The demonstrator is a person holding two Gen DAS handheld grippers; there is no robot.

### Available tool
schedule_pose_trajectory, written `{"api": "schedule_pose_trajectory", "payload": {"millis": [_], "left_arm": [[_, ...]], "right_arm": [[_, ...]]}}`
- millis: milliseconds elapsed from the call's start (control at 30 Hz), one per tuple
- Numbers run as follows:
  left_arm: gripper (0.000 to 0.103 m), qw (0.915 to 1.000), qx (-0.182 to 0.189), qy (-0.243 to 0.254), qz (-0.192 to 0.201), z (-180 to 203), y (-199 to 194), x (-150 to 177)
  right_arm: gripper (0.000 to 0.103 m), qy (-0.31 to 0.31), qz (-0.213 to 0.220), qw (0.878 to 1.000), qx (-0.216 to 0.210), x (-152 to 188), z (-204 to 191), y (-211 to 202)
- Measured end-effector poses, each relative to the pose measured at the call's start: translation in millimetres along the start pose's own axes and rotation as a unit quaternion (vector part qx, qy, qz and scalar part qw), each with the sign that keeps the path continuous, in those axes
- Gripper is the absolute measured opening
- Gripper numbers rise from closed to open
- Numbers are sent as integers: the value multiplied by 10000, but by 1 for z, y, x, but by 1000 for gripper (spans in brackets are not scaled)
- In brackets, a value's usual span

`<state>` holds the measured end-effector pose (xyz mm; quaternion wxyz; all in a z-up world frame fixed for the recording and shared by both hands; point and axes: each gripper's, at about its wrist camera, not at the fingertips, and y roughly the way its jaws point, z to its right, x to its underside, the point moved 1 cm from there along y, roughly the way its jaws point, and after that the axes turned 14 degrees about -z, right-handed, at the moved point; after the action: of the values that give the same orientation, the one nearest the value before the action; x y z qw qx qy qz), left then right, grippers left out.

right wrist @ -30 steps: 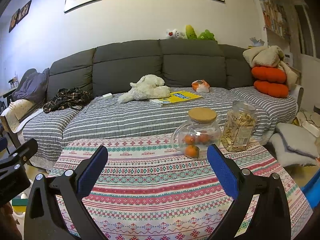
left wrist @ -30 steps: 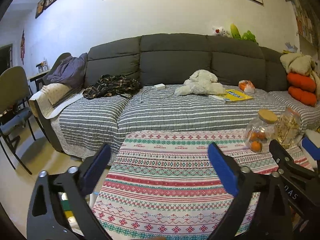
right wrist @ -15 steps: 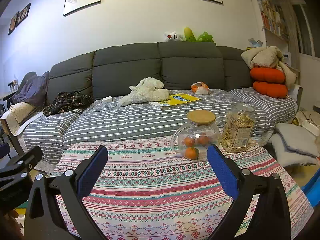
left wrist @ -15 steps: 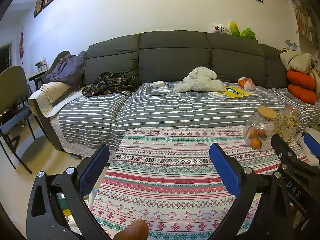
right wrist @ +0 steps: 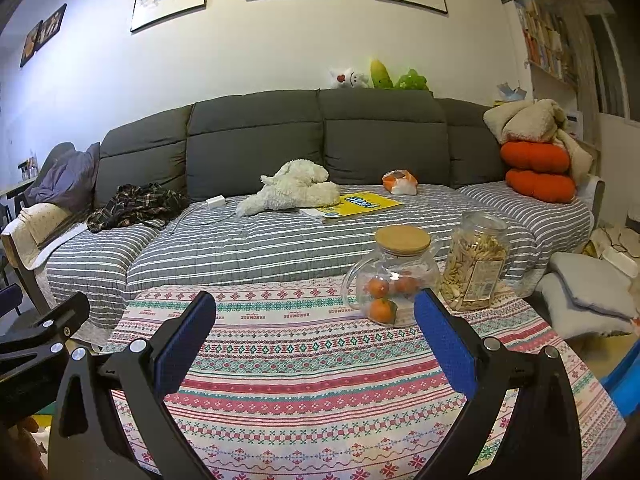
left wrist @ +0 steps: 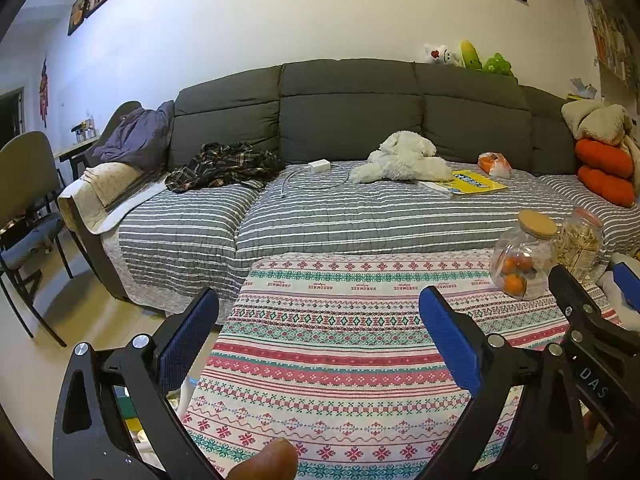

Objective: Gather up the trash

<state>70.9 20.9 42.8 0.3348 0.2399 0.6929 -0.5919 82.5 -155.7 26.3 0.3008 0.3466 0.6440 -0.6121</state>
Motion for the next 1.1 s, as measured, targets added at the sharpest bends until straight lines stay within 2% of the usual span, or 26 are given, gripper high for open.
{"api": "schedule_pose_trajectory", "payload": {"millis": [1100], "left_arm": [[96,10000,-23,-41,-47,-3,2,1]], "right_arm": [[96,-33,-40,10000,5,2,0,1]]}}
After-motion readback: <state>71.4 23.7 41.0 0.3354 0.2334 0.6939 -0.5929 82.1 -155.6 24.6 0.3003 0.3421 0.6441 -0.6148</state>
